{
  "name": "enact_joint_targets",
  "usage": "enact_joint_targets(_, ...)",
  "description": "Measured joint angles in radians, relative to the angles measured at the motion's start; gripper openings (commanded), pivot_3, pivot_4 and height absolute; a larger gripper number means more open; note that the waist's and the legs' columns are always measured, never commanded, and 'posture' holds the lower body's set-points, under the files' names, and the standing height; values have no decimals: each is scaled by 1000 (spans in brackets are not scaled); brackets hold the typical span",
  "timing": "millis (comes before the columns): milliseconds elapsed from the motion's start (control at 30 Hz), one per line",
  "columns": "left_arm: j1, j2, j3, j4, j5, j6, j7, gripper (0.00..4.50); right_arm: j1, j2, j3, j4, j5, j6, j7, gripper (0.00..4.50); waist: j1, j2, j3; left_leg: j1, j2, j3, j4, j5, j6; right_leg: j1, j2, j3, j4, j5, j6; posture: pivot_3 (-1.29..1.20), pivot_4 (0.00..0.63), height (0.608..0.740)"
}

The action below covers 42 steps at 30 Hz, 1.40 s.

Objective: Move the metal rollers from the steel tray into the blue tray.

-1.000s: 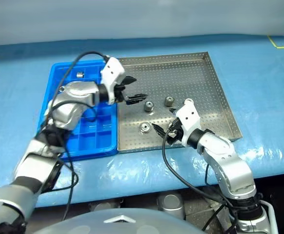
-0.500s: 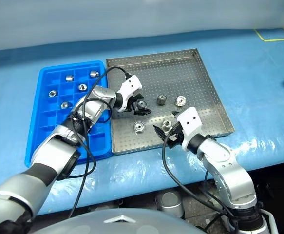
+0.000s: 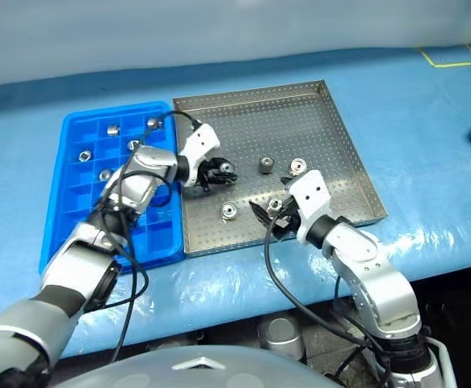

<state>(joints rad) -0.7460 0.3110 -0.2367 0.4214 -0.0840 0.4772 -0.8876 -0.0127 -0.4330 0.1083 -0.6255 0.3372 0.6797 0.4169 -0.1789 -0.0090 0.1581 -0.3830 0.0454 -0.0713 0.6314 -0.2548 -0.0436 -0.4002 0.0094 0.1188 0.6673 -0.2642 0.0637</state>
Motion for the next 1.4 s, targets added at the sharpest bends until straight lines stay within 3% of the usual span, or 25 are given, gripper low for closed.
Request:
enact_joint_targets(233,368,4,327,-548,-94,106,296,1710,-125,72,127,52,-21,-23,24,4500,10,1,-1,3,0,0,0,1,-1,1,0,0,3,0,-1,-83,150,740)
enact_joint_targets(433,625,-42,500,-792,-77,129,540,1710,-201,134,229,125,-34,-60,71,4500,69,0,0,3,-1,-2,6,1,-3,2,-1,-2,7,0,0,-5,150,740)
enact_joint_targets(633,703,-64,571,-804,-25,96,699,1710,-212,140,250,159,-39,-70,109,4500,114,0,0,3,-1,-4,12,1,-3,5,-1,-4,8,-1,3,-8,150,740)
enact_joint_targets(933,673,-62,564,-687,-5,85,768,1710,-200,149,245,161,-52,-84,100,4500,110,0,-1,4,0,-4,12,1,-3,5,0,-4,9,-1,4,-47,150,740)
enact_joint_targets(1200,629,-55,539,-683,-56,108,747,4327,-154,144,217,140,-58,-85,69,4500,95,0,0,3,0,-4,12,1,-3,5,0,-4,8,-1,4,-85,150,740)
enact_joint_targets(1400,535,-20,442,-796,-209,139,564,4474,-117,76,124,101,-46,-80,67,4500,95,0,0,2,-1,-3,13,1,-3,5,-1,-4,8,-1,5,-89,150,740)
